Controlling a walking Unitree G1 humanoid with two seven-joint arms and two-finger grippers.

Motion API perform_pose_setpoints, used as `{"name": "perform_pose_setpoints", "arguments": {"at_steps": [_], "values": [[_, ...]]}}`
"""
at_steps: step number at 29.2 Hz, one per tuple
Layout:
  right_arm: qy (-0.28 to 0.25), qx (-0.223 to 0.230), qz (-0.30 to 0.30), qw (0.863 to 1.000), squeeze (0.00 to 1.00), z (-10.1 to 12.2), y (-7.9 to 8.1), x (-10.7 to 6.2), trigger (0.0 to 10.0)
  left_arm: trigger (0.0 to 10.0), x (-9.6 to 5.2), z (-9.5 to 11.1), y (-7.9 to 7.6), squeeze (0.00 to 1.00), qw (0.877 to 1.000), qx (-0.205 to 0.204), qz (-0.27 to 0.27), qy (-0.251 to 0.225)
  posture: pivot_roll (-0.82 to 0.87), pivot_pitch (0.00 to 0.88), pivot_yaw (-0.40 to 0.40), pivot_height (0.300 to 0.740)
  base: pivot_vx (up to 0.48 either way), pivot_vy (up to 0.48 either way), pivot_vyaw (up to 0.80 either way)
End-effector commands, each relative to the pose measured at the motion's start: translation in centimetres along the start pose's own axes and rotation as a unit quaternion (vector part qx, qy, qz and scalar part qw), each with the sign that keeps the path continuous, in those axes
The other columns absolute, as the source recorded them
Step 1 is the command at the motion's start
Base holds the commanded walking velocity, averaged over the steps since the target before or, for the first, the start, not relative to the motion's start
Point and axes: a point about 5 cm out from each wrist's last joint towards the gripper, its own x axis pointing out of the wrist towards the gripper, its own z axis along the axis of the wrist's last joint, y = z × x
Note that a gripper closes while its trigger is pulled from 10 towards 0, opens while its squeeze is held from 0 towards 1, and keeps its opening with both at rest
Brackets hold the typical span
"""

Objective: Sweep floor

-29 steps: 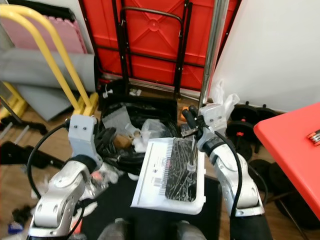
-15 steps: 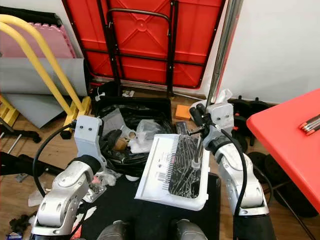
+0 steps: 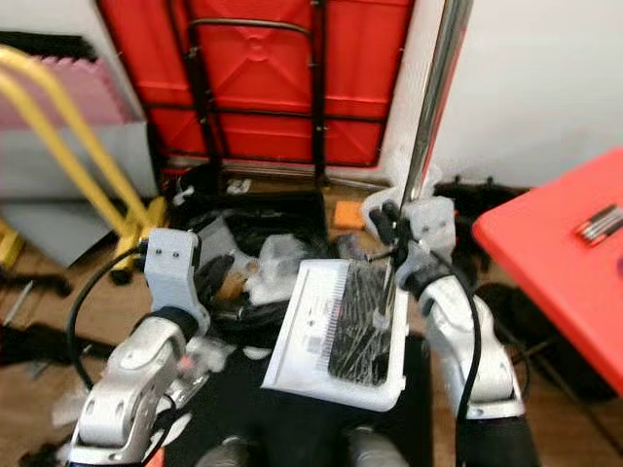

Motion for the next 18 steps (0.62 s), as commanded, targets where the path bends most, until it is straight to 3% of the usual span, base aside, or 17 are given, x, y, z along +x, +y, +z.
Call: {"name": "perform_pose_setpoints", "arguments": {"at_steps": [1,6,10,18], "values": [[-0.018,0.001,0.001,1.000,0.00,0.75,-0.06,0.03,10.0,10.0,-0.16,-0.58,-0.05,0.00,1.000,0.001,-0.002,0.016,-0.08,0.167,-0.137,0.740,0.000,0.000,0.00],[-0.015,0.003,0.000,1.000,0.00,0.73,-0.09,0.01,10.0,10.0,-0.17,-0.58,-0.08,0.00,1.000,0.001,-0.001,0.016,-0.08,0.174,-0.141,0.740,0.000,0.000,0.00],[-0.009,0.001,-0.003,1.000,0.00,0.61,-0.17,0.07,10.0,10.0,-0.16,-0.57,-0.10,0.00,1.000,0.001,-0.001,0.017,-0.08,0.174,-0.142,0.740,0.000,0.000,-0.80],[-0.015,0.001,-0.005,1.000,0.00,0.77,-0.23,0.09,10.0,10.0,-0.14,-0.57,-0.13,0.00,1.000,0.001,0.000,0.017,-0.08,0.177,-0.142,0.740,-0.247,0.000,0.00]]}}
